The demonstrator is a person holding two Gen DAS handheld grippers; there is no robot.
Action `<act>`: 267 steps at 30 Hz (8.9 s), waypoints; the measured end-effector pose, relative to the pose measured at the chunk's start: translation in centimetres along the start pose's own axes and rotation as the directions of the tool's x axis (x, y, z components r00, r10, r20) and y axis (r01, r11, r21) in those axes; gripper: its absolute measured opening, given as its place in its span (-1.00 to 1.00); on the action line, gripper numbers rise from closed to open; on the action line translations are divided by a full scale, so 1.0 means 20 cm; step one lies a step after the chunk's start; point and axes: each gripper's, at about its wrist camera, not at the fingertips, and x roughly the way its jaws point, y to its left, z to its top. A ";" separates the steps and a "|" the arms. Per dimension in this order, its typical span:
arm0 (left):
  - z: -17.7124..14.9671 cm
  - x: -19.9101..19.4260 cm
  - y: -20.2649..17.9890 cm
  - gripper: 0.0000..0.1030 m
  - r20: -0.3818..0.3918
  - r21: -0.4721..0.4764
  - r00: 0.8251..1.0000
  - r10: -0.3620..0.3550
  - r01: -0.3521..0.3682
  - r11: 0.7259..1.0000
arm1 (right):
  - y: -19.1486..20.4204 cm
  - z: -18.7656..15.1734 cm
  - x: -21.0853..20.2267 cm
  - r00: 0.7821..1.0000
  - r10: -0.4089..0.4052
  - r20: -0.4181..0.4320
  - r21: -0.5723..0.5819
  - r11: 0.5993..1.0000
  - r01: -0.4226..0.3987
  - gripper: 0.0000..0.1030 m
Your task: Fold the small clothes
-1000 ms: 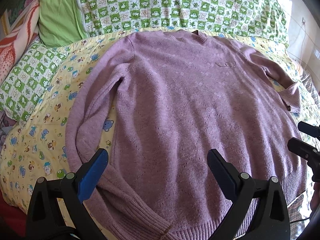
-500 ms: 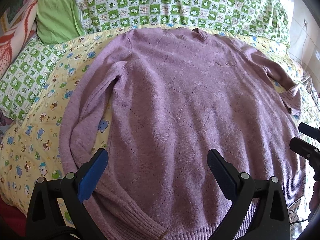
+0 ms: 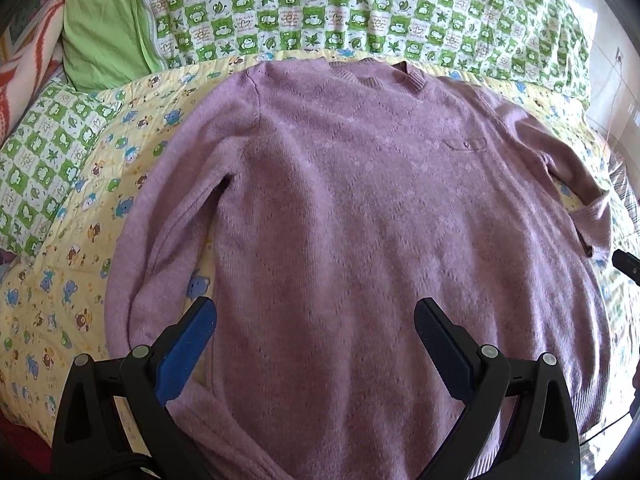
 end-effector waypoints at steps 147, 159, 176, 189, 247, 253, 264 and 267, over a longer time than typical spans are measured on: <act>0.44 0.21 0.52 0.26 -0.087 -0.317 0.984 -0.154 0.119 0.941 | 0.15 0.83 0.51 0.951 0.306 -0.039 0.177 0.939 -0.295 -0.10; -0.29 -0.08 0.71 0.37 -0.238 -0.387 0.958 -0.160 0.057 0.920 | 0.59 0.32 0.33 0.885 0.425 -0.190 0.122 0.905 -0.408 -0.07; -0.05 -0.29 0.35 -0.92 -0.060 -0.177 0.945 -0.323 0.308 0.935 | 0.67 0.22 0.20 0.884 0.440 -0.157 0.114 0.897 -0.426 -0.07; 0.85 0.24 -0.53 -0.92 -0.069 0.059 0.904 -0.421 0.425 0.903 | 0.36 0.29 0.23 0.911 0.399 -0.104 0.214 0.904 -0.371 -0.07; 0.35 0.57 0.47 0.22 -0.156 -0.428 0.970 0.185 -0.235 0.873 | -0.01 0.93 0.94 0.896 0.355 -0.268 0.272 0.920 -0.283 -0.73; 0.35 0.58 0.47 0.22 -0.157 -0.437 0.972 0.175 -0.227 0.870 | -0.01 0.94 0.76 0.973 0.194 -0.123 0.205 0.964 -0.167 -0.72; 0.32 0.60 0.54 0.37 -0.167 -0.469 0.976 0.136 -0.201 0.860 | 0.10 0.79 1.01 0.919 0.324 -0.226 0.263 0.928 -0.262 -0.81; 0.29 0.56 0.56 0.37 -0.156 -0.458 0.984 0.084 -0.148 0.876 | 0.06 0.79 0.89 0.943 0.283 -0.176 0.256 0.938 -0.233 -0.73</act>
